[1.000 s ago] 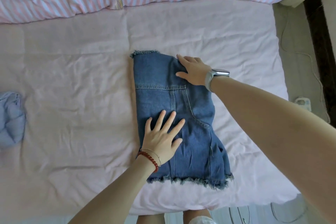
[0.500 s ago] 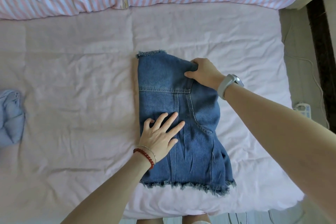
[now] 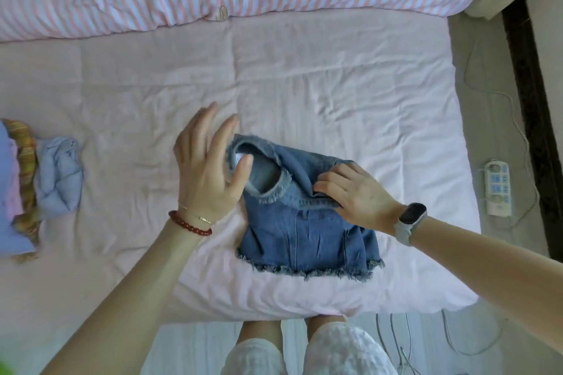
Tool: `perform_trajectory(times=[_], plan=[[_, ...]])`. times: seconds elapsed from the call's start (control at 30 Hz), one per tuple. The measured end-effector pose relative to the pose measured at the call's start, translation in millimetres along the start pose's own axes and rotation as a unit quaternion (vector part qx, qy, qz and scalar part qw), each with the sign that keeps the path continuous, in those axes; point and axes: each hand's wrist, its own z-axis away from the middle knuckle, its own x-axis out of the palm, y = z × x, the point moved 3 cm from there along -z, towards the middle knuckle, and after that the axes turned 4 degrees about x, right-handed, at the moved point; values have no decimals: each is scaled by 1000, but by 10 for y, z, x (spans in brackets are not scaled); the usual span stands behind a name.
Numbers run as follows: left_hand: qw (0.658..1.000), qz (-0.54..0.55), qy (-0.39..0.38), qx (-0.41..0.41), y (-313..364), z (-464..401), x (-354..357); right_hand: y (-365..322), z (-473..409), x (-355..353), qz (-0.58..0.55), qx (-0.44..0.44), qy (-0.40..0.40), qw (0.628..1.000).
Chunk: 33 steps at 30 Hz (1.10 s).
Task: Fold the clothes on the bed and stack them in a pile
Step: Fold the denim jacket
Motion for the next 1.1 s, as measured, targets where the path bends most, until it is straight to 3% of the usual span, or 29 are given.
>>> perform_trajectory(times=[0.1, 0.2, 0.3, 0.53, 0.67, 0.77, 0.87, 0.97, 1.1], plan=[[990, -6, -125, 62, 196, -84, -5, -127, 176, 9, -2, -39, -27, 999], [948, 3, -310, 68, 320, 28, 141, -207, 340, 50, -20, -56, -67, 996], [917, -35, -384, 101, 334, 336, 290, -257, 515, 132, -35, -68, -104, 992], [893, -64, -423, 141, 512, 950, 455, -378, 822, 378, -64, -66, -163, 982], [913, -74, -379, 132, 511, 1156, 535, -452, 896, 467, -49, -30, -185, 981], [906, -87, -394, 129, 531, 1226, 659, -489, 823, 397, -52, 9, -77, 996], [916, -71, -378, 111, 497, 1284, 730, -411, 574, 378, 40, 127, 18, 991], [936, -90, -335, 66, 446, 1344, 812, -370, 411, 566, 102, 211, -73, 969], [921, -179, -345, 13, 344, 1398, 984, -397, 588, 906, 114, 250, -157, 949]])
